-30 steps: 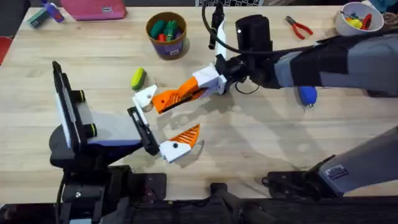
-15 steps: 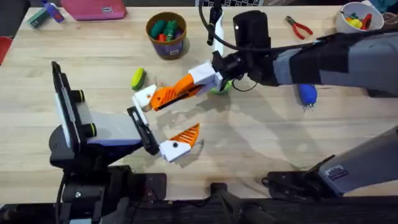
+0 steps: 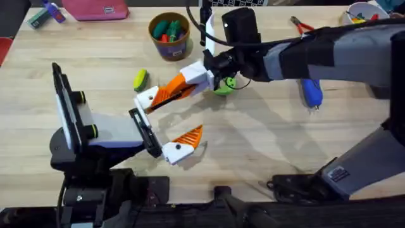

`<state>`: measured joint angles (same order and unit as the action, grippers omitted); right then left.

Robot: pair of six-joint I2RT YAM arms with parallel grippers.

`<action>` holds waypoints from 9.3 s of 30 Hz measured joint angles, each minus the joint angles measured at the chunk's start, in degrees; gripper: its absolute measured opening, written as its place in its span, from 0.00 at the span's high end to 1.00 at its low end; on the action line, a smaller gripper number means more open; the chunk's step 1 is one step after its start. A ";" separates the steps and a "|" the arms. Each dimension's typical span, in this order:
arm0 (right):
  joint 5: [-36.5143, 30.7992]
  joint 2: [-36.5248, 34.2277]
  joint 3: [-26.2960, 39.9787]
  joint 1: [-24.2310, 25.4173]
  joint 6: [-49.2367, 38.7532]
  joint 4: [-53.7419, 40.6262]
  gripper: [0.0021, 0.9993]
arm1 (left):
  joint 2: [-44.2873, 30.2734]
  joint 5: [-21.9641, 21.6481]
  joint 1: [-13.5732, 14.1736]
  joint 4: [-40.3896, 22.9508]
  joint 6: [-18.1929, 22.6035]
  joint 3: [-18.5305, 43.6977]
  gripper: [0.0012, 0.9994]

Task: Pick up the gripper from the table and insert it into the empty holder that is missing its gripper. Then pick up a screw, insert it into the mounting hole, and use the screwdriver to tighten it. Finally, clean up the table by picking up the vegetable and placing it into the bucket.

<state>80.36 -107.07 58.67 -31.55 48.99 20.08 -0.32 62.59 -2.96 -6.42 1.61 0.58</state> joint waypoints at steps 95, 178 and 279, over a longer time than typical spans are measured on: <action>-82.32 -0.36 32.74 -5.31 6.43 -82.05 0.07 | 0.01 -0.24 0.02 0.01 0.03 0.00 0.01; -88.26 -8.07 31.02 -6.97 13.81 -74.64 1.00 | 0.01 -0.23 0.02 0.00 0.02 0.00 0.01; -72.54 -0.21 59.25 -26.55 -75.25 -86.31 1.00 | 0.00 -0.24 0.02 0.02 0.04 0.00 0.01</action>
<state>7.81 -107.28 117.93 -58.11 -26.26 -66.24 -0.32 62.35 -2.94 -6.39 1.65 0.58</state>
